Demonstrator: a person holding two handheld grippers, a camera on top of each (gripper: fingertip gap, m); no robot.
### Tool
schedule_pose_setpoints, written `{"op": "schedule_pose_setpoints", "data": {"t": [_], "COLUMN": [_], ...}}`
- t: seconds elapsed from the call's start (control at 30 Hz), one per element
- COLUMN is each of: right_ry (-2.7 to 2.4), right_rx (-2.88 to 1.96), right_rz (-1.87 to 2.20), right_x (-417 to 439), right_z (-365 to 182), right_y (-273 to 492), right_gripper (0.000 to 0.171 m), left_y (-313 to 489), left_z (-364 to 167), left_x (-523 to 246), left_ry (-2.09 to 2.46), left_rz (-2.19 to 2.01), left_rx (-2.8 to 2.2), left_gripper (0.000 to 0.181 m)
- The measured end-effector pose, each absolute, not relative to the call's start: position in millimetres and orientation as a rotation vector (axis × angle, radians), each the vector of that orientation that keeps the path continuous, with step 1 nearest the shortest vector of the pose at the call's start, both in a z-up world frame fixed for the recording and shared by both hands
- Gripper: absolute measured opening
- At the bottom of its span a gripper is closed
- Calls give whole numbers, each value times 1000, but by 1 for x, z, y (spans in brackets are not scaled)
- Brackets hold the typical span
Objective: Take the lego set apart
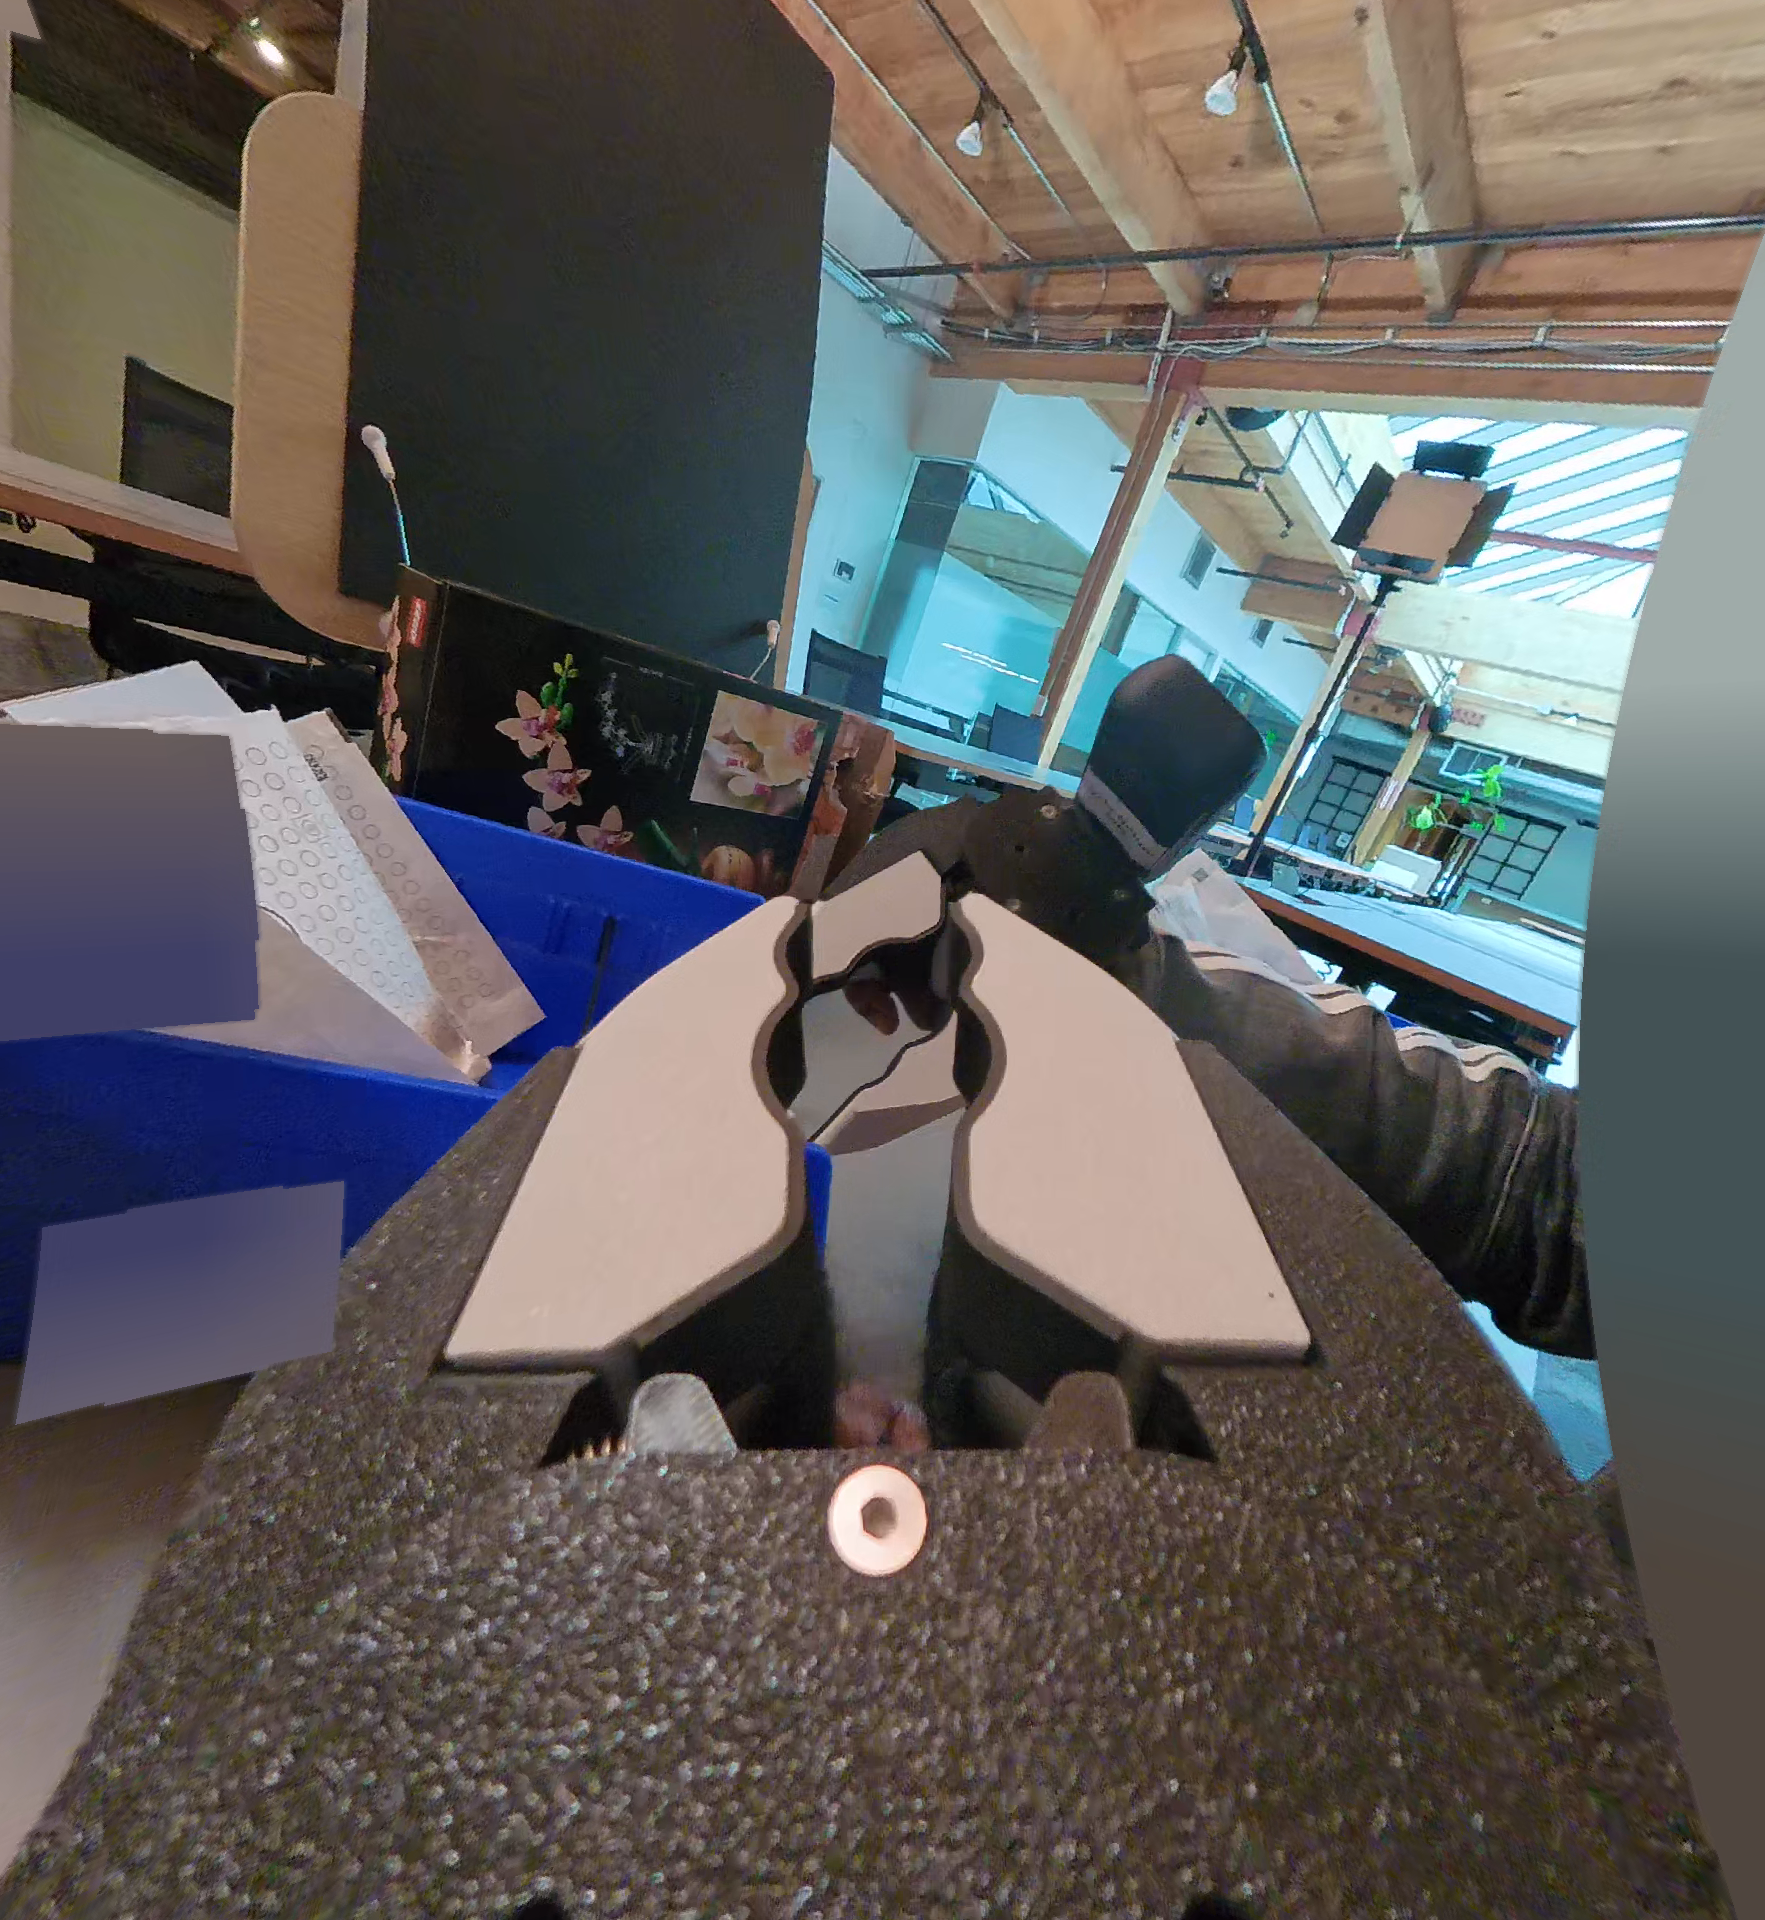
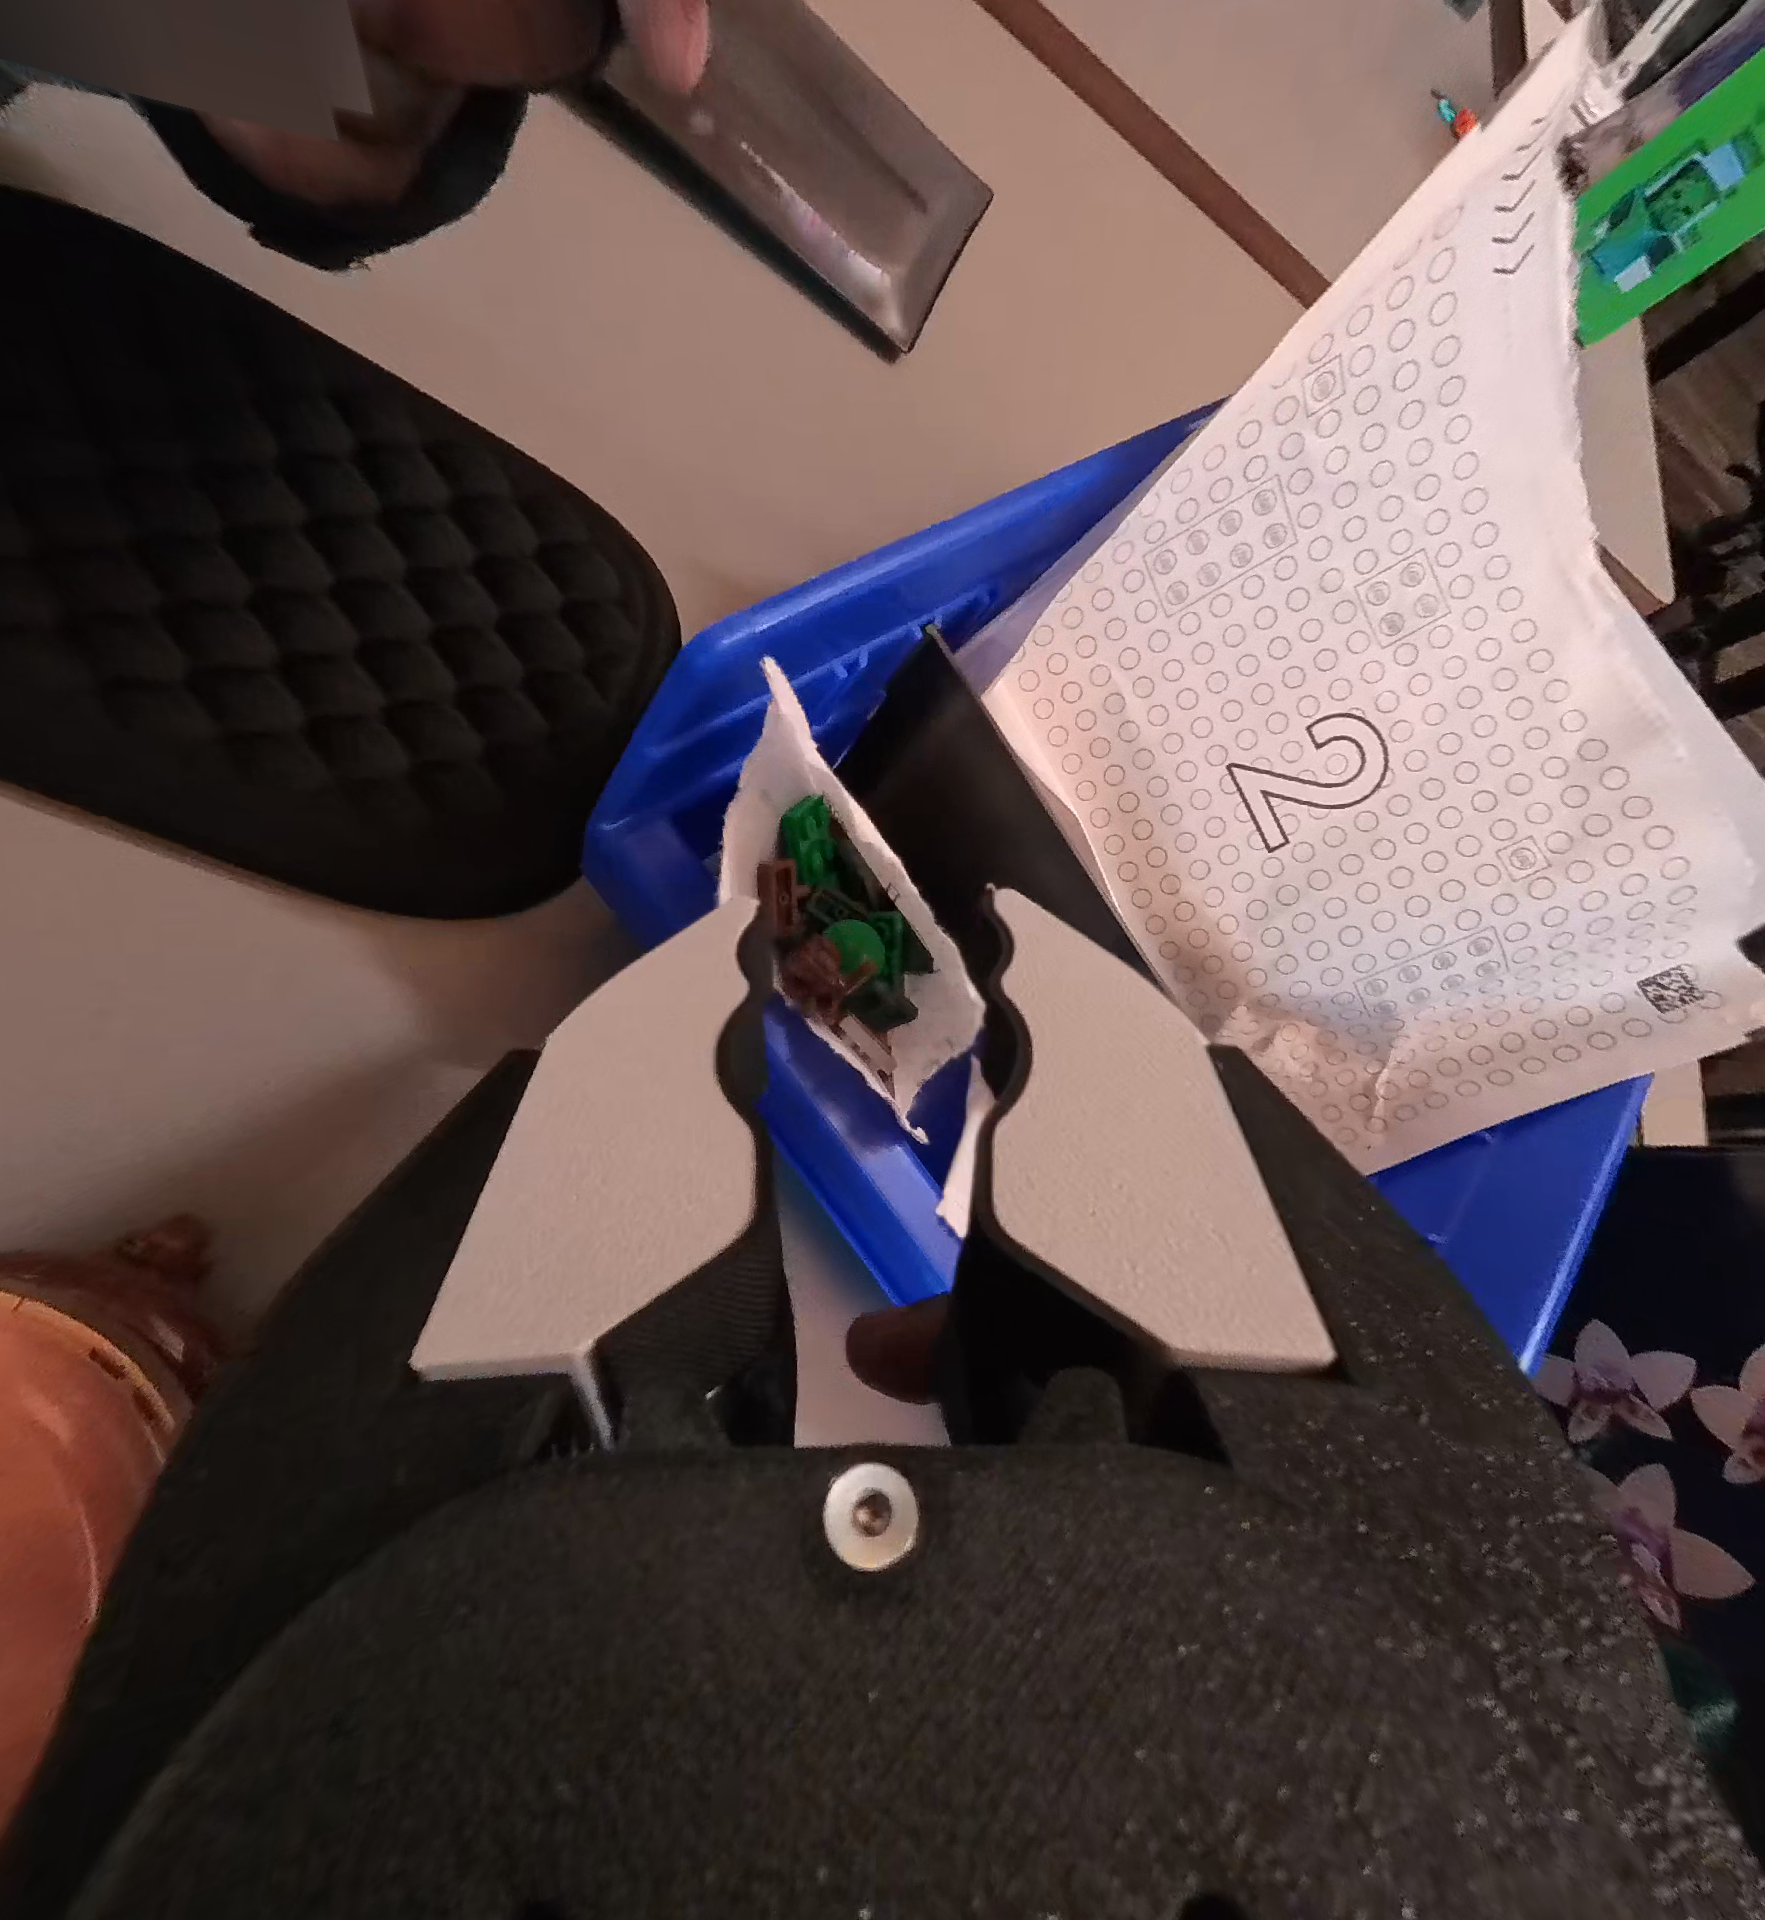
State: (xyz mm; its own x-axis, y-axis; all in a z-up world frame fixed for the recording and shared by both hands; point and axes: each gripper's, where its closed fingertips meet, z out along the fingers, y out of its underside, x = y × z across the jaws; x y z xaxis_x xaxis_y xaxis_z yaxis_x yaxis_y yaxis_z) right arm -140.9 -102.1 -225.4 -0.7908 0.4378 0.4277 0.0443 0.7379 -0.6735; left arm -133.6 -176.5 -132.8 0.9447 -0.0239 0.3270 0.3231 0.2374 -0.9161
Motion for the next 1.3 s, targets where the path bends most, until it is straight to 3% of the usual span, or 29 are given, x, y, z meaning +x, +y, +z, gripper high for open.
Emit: {"op": "schedule_pose_setpoints", "data": {"t": [0.17,0.33,0.4,0.63,0.93,1.3], "right_ry": [-2295,-2345,-2340,-2307,-2486,-2758], "right_rx": [-457,-600,-616,-776,-876,-848], "right_rz": [1032,1192,1235,1264,1075,569], "right_x": [-121,-51,-23,19,19,18], "right_z": [-196,-180,-183,-225,-231,-244], "right_y": [-93,-84,-82,-81,-77,-73], "right_gripper": [38,53,44,28,20,7], "left_y": [-169,-145,-133,-84,-64,-59], "left_z": [-137,-153,-162,-221,-237,-240], "left_x": [-119,-68,-40,27,27,35], "left_ry": [-183,64,160,363,363,379], "left_rz": [-229,-261,-307,-262,-166,-183], "left_rx": [-1372,-1511,-1560,-1816,-1940,-1911], "left_gripper": [23,24,27,67,79,61]}}
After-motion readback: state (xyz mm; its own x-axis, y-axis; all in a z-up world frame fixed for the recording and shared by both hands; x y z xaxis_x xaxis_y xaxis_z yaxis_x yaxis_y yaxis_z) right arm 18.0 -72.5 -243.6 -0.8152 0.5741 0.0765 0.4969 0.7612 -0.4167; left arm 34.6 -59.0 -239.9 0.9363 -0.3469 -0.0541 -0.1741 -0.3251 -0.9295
